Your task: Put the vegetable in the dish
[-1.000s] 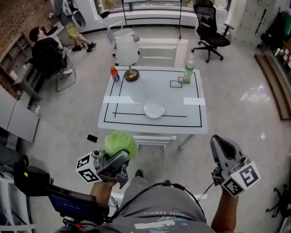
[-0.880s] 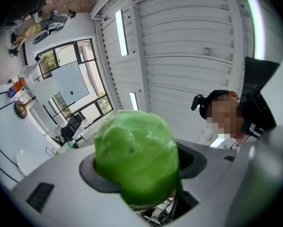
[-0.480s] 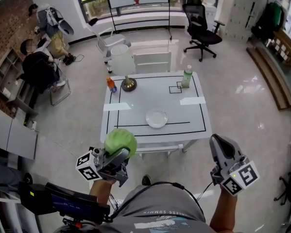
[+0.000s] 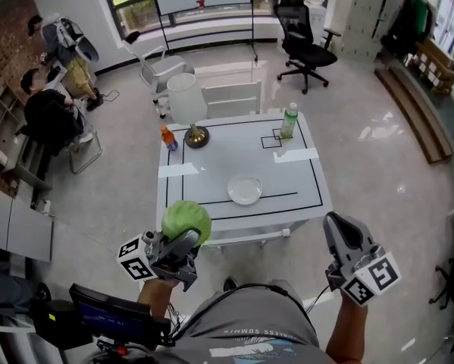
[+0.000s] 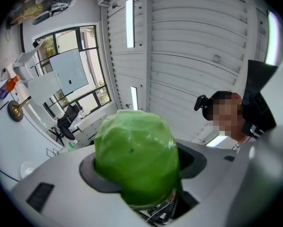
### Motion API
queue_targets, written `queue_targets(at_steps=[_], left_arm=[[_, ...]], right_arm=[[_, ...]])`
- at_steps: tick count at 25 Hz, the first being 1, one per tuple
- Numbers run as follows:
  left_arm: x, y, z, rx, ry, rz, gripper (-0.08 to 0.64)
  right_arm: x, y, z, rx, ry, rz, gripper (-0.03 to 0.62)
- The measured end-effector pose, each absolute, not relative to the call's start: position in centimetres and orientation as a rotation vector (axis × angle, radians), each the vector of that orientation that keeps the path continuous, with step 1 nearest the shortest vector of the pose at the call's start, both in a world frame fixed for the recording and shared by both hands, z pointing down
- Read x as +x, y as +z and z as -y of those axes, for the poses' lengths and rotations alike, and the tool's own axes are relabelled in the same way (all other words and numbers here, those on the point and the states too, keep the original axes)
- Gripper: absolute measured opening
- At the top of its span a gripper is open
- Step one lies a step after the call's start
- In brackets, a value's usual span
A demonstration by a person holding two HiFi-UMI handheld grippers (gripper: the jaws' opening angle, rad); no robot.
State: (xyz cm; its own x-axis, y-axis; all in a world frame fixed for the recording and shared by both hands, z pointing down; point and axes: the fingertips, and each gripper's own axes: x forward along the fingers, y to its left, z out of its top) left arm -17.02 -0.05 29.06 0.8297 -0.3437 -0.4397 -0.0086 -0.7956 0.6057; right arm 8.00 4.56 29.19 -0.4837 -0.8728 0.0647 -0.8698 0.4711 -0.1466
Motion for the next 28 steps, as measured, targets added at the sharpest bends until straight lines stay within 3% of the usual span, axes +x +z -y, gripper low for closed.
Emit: queue_targets(at_steps=[19,28], left_arm=[[-7.1,31.3,5.6,2.270,-0.791,0.326,0.302],[-4.2,36.5,6.3,2.179,-0.652,0.348,0.302]], right_arm=[[17.8,31.8,3.1,-1.531,-0.390,-2.724,0.008],[17.8,37.3,5.3,-1.516,-0.658,-2.662,0.009]])
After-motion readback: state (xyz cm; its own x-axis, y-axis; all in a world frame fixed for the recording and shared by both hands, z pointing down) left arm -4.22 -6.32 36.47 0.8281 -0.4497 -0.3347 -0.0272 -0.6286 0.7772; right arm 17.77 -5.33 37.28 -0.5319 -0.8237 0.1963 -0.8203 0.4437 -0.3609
